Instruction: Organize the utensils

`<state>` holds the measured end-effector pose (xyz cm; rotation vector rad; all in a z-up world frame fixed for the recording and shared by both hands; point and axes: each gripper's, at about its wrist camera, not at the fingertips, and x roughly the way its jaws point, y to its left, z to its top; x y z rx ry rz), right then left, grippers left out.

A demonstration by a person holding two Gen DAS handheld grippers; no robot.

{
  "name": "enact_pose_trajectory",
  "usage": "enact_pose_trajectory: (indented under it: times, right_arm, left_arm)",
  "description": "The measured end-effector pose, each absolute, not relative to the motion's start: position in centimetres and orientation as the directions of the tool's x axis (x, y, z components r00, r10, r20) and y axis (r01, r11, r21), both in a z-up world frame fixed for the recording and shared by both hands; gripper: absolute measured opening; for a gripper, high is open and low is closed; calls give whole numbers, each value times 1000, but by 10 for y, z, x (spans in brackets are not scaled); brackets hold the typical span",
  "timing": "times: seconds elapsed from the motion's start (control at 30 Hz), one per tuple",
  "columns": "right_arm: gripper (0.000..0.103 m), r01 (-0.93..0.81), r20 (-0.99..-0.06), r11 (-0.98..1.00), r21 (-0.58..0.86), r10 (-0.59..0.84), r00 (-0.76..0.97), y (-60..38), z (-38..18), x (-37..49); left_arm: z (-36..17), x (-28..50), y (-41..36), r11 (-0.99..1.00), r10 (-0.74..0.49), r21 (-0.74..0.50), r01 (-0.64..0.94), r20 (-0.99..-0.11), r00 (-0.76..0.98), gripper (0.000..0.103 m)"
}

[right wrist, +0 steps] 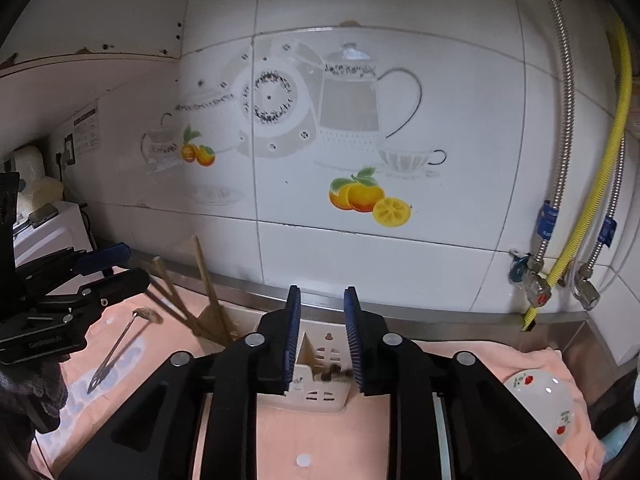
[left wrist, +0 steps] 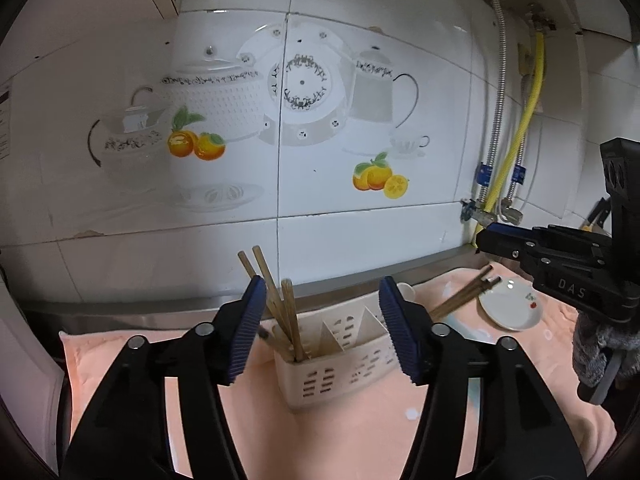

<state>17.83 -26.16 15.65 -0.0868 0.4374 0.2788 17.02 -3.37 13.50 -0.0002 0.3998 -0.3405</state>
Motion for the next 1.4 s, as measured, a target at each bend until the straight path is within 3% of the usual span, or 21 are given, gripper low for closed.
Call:
enact_pose_trajectory:
  times: [0.53, 1.0, 1.4]
  right_arm:
    - [62, -271, -411, 957, -98, 209, 887, -249, 113, 74]
    - [87, -229, -464, 972, -59, 177, 868, -249, 69, 31]
    - [92, -187, -480, 981, -43, 144, 865, -248, 48, 6]
  left_arm:
    - [107, 87, -27, 957, -278, -33, 287, -379, 883, 97]
    - [68, 31, -6, 976, -218, -70, 208, -435, 874, 98]
    - [45, 7, 4, 987, -157, -58, 147, -479, 864, 98]
